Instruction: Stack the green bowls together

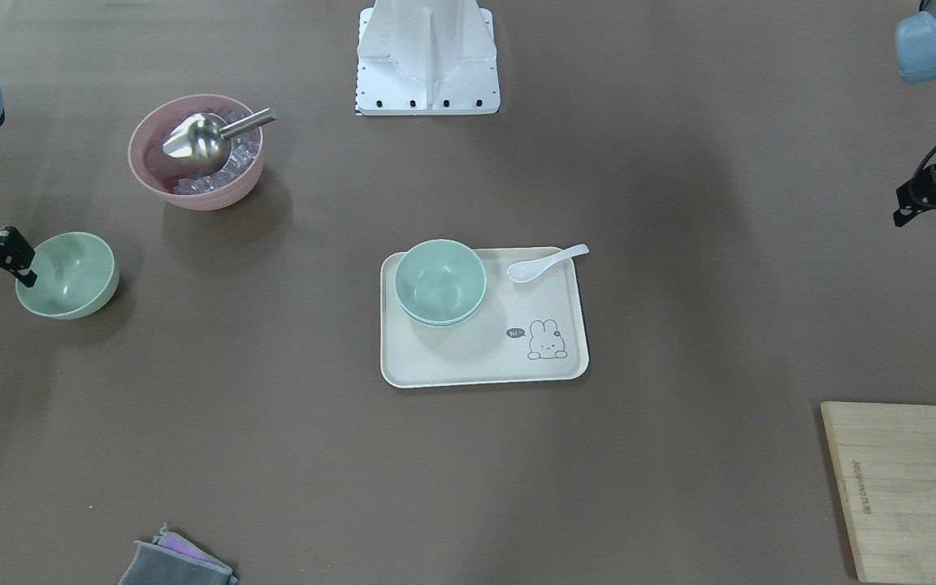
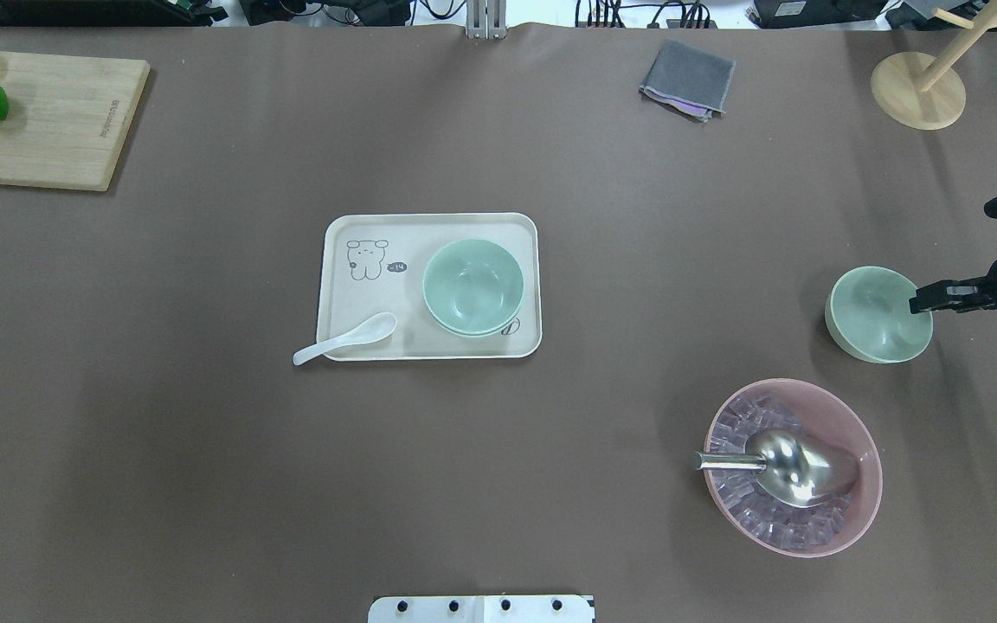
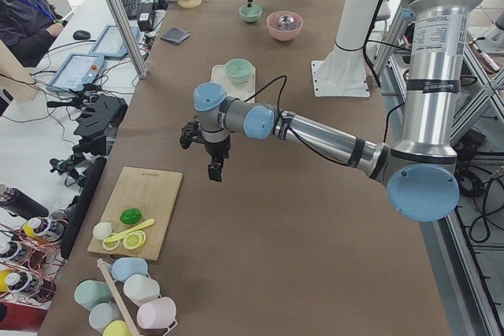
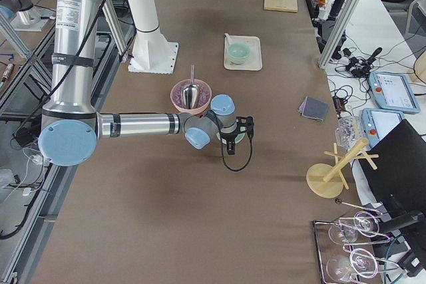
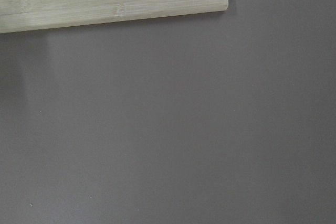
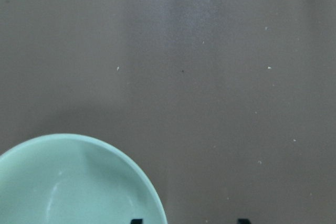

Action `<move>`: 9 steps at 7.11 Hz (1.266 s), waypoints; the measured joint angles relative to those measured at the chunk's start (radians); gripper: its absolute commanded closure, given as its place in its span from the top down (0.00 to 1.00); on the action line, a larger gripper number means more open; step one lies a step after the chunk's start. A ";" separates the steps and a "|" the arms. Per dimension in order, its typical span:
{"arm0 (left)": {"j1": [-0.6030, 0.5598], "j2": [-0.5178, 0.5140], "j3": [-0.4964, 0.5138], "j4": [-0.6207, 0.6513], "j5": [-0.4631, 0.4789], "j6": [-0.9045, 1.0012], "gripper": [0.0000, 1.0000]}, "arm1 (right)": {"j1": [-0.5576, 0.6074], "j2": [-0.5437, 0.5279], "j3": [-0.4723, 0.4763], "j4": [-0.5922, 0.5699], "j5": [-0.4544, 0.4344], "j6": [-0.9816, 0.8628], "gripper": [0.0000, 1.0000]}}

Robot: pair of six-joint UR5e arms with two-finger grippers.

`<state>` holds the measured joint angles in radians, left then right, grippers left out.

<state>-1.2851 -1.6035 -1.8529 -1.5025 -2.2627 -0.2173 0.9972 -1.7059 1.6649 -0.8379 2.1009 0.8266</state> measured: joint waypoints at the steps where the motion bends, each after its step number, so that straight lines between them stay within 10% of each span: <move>1: 0.001 0.000 0.001 -0.002 0.000 0.000 0.99 | -0.004 -0.016 0.020 0.000 -0.001 0.006 0.42; 5: 0.003 -0.001 0.009 -0.004 0.000 -0.001 0.99 | -0.031 -0.020 0.039 -0.002 -0.017 0.034 0.39; 9: 0.004 -0.008 0.019 -0.004 0.000 -0.001 0.99 | -0.042 -0.016 0.039 -0.004 -0.029 0.061 0.00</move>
<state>-1.2809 -1.6120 -1.8340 -1.5064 -2.2626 -0.2178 0.9556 -1.7214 1.7043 -0.8421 2.0717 0.8878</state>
